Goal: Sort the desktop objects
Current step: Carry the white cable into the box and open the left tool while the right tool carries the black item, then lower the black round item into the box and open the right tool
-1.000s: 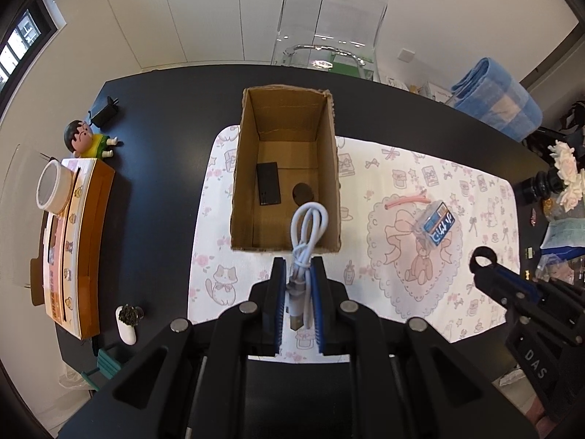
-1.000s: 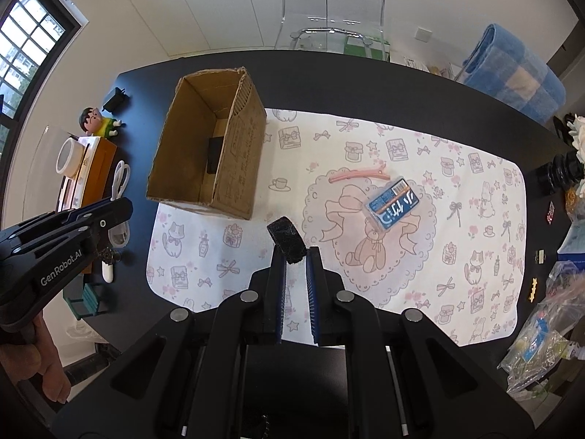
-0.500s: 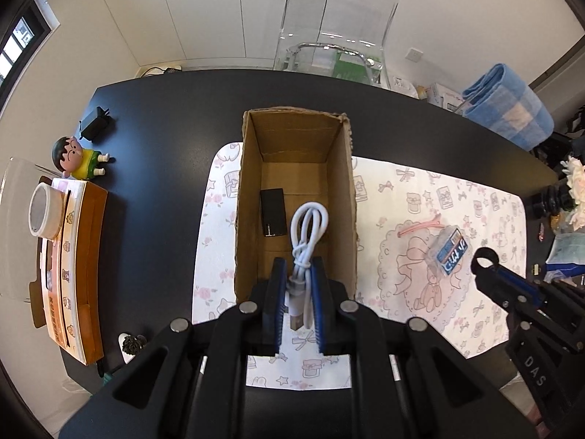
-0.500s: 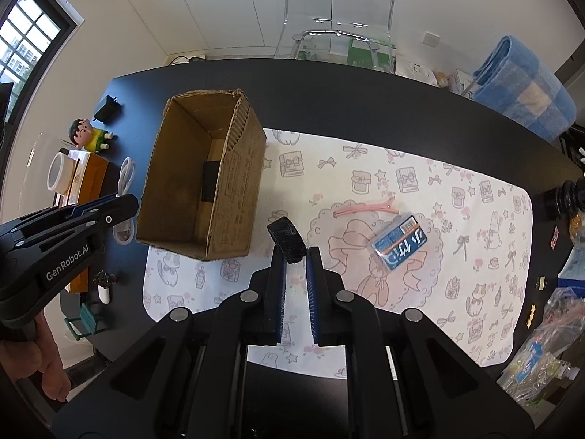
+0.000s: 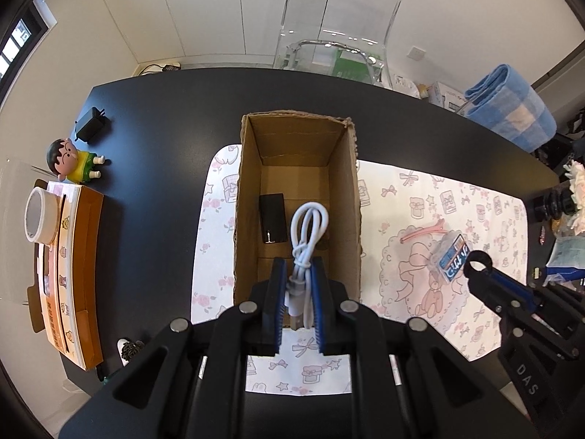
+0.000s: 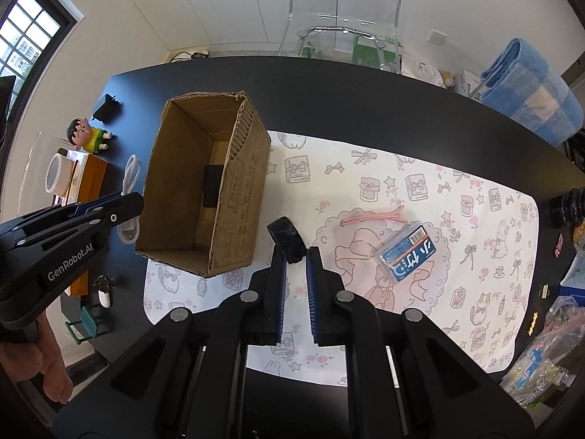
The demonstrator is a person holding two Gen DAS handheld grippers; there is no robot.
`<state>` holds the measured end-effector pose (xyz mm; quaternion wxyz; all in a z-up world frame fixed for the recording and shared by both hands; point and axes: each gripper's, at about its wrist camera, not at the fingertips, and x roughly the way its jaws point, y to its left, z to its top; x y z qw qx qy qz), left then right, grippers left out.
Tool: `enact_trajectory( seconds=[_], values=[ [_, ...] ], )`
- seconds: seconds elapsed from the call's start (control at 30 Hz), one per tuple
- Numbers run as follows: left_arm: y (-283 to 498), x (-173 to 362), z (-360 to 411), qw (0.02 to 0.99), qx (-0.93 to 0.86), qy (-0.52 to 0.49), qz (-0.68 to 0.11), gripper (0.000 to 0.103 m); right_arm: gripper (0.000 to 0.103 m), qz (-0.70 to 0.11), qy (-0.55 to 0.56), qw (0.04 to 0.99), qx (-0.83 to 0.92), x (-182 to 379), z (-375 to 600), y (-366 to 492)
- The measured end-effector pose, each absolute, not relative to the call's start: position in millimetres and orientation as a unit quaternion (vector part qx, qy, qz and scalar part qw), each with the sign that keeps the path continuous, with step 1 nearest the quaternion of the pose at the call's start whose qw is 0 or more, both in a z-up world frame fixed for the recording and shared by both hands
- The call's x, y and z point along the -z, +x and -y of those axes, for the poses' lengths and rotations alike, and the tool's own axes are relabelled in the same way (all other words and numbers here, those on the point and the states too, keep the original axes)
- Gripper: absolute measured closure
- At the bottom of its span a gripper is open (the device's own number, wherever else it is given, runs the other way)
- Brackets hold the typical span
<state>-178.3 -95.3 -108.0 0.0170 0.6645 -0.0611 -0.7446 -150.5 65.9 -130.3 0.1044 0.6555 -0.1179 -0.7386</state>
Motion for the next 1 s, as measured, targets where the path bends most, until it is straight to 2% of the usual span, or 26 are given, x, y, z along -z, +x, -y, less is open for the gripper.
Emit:
enact_trajectory(
  seconds=[0.03, 0.1, 0.17, 0.23, 1.0],
  values=[
    [-178, 108, 94, 0.019, 0.744, 0.665, 0.065, 0.086, 0.092, 0.118, 0.655, 0.105, 0.739, 130, -66, -150],
    [-178, 108, 95, 0.02, 0.744, 0.664, 0.066, 0.074, 0.092, 0.117, 0.655, 0.106, 0.739, 129, -65, -150],
    [-177, 107, 95, 0.021, 0.746, 0.662, 0.067, 0.036, 0.092, 0.116, 0.655, 0.106, 0.739, 129, -65, -149],
    [-175, 105, 96, 0.02, 0.75, 0.658, 0.072, 0.026, 0.092, 0.113, 0.656, 0.107, 0.738, 129, -66, -149],
    [-159, 74, 168, 0.069, 0.765, 0.64, 0.019, 0.025, 0.092, 0.075, 0.651, 0.152, 0.74, 118, -5, -164]
  ],
)
